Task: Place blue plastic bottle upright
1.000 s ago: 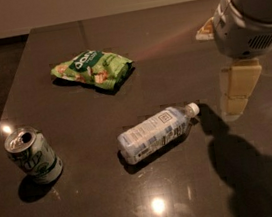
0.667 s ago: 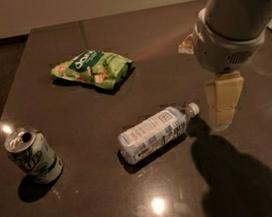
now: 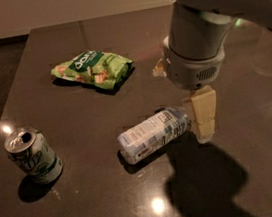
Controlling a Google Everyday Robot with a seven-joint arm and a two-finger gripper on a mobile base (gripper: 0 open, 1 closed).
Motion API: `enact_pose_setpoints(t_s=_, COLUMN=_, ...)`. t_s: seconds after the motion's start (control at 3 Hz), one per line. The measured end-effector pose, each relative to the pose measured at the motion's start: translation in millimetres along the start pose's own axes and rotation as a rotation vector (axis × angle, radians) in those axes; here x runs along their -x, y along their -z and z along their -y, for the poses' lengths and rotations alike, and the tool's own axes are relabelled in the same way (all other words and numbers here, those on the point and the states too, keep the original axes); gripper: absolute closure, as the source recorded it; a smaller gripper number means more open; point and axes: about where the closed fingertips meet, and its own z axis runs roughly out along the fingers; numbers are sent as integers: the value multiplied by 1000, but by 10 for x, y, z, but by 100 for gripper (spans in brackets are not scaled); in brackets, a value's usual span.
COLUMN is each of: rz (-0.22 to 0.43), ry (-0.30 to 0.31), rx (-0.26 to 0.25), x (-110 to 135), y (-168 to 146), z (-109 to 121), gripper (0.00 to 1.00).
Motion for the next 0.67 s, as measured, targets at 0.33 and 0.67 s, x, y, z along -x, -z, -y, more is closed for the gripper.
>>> enact_pose_setpoints(t_s=0.33, rz=10, ry=56, rx=46, x=114, y=-162, z=-34, gripper=0)
enact_pose_setpoints(t_s=0.67, rz=24, ry=88, rx=73, x=186, y=-288, z=-72, gripper=0)
